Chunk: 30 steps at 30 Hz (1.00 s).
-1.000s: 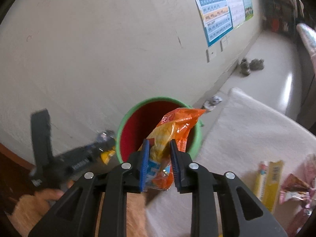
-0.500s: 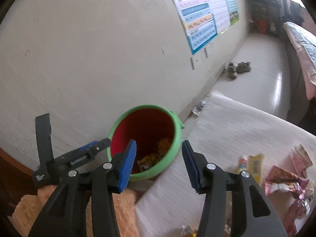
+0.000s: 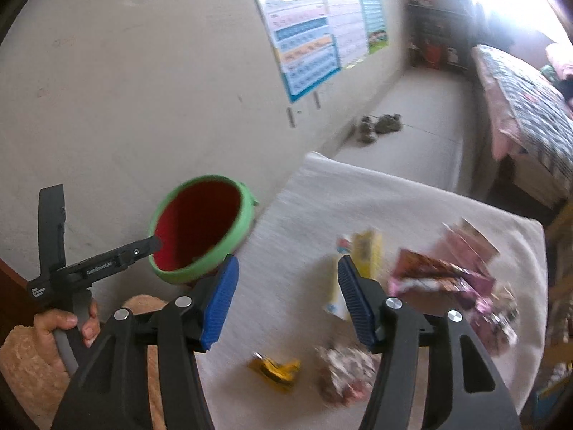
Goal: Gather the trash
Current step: 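Open both tools over the bucket to drop the orange bag and yellow wrapper, then grasp the crumpled newspaper ball with the left tool while the right tool grasps the pink wrapper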
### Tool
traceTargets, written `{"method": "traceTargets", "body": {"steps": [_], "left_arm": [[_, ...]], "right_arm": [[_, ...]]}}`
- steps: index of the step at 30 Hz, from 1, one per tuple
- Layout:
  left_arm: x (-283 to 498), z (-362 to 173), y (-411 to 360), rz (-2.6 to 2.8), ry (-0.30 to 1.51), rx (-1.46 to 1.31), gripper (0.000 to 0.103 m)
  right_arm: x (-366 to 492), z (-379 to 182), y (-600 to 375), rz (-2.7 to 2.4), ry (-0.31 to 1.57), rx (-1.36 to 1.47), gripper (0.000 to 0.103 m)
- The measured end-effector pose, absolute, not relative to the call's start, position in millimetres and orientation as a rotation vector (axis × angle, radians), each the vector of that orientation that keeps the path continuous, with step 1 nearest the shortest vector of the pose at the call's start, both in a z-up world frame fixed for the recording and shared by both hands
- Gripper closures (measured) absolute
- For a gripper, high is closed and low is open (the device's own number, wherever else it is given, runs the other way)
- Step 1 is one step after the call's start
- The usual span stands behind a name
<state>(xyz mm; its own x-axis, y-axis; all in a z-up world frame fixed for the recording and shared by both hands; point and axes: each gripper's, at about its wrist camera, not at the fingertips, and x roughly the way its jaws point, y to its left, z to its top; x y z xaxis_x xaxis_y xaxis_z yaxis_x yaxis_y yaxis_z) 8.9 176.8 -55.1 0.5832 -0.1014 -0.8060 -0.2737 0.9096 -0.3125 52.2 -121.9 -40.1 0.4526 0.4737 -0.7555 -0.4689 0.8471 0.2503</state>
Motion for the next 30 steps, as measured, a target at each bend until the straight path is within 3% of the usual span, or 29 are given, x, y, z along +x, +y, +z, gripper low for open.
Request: {"method": "traceTargets", "body": {"steps": [11, 19, 22, 30], "left_arm": [[0, -79, 123, -0.038, 1.062, -0.387, 0.04], [11, -82, 55, -0.194, 1.108, -0.268, 0.036], [20, -88, 14, -0.302, 1.133, -0.167, 0.025], [42, -137, -62, -0.4, 1.299, -0.036, 0.025]], "right_arm": [[32, -99, -192, 0.401, 1.074, 0.095, 0.046], [33, -101, -266, 0.217, 1.067, 0.175, 0.046], [27, -105, -291, 0.167, 1.075, 0.205, 0.045], [14, -113, -326, 0.113, 1.084, 0.263, 0.045]]}}
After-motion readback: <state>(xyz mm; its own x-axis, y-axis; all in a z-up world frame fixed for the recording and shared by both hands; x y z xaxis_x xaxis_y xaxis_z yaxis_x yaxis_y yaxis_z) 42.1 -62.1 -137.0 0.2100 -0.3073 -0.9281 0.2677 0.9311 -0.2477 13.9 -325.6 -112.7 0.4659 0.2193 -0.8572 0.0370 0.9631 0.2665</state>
